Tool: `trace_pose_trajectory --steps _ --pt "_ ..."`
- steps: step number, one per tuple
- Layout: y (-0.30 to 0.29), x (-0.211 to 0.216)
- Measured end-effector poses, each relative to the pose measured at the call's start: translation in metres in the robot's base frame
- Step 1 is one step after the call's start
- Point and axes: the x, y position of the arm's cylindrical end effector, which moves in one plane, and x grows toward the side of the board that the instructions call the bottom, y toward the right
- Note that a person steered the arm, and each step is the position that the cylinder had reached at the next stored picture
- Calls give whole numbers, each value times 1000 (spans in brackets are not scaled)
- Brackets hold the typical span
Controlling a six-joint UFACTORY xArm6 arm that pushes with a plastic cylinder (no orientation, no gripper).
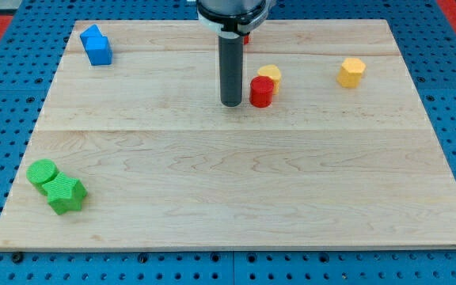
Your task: Move red circle to the red star
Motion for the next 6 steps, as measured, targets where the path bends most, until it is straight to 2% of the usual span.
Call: trace_pose_trajectory --steps 1,2,3,4,5,6 --pt "3 49" --pt "61 38" --pt "63 0" --pt "11 -45" --pt "7 -15" --pt "-18 -48"
